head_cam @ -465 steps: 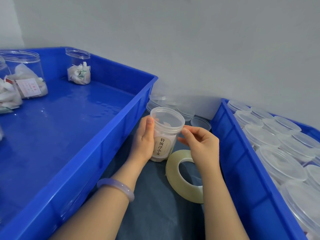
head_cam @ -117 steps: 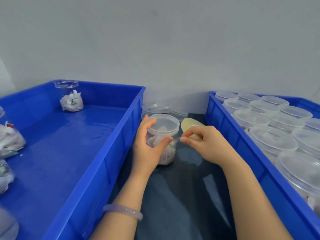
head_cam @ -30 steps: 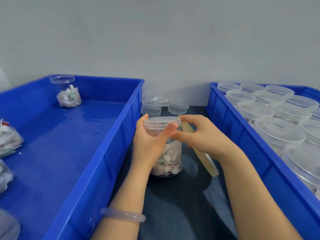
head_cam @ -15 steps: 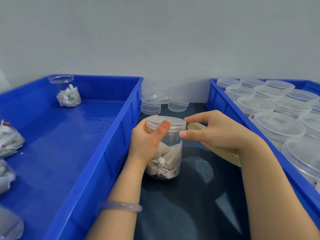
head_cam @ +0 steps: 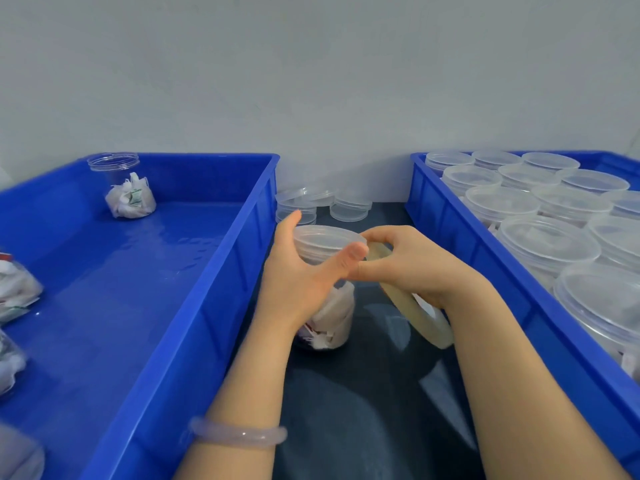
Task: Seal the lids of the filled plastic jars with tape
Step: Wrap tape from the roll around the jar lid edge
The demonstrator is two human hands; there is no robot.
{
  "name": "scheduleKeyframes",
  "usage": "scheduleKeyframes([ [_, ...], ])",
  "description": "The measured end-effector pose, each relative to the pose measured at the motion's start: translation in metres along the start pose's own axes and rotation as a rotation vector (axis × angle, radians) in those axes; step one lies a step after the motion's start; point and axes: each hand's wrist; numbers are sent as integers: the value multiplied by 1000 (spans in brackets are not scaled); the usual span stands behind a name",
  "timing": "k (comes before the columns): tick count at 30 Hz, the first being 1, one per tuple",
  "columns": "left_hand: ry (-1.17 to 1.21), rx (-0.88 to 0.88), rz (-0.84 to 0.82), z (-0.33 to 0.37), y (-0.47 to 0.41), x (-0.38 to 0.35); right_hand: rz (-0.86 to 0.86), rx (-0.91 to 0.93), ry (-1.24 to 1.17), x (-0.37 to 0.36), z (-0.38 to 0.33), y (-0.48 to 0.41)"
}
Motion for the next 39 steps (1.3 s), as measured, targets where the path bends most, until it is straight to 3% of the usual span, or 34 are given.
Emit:
scheduleKeyframes([
  [6,97,-47,95,-10,-3,5,-177,63,-87,-3,-11,3],
  [11,161,-60,75,-14,-7,11,-63,123,10,3,-11,6],
  [15,186,-56,81,-15,-7,12,-11,9,129,6,-3,2],
  [22,261,-57,-34,-13,-4,17,-3,109,-133,-6,-1,1],
  [25,250,-16,-72,-10,-3,20,45,122,-135,-10,0,0],
  [31,-261,0,-101,17,-1,23,22,106,-10,-6,3,-2],
  [36,-562,109,-321,46,-4,22,-156,96,40,3,5,3],
  [39,-885,274,-456,69,-19,9,-184,43,279,2,-1,4],
])
Point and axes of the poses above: each hand's wrist, its own y-axis away from the middle knuckle, its own x-axis out of the back of the hand, z = x × y, and after that the axes turned 9 degrees about y, right-handed
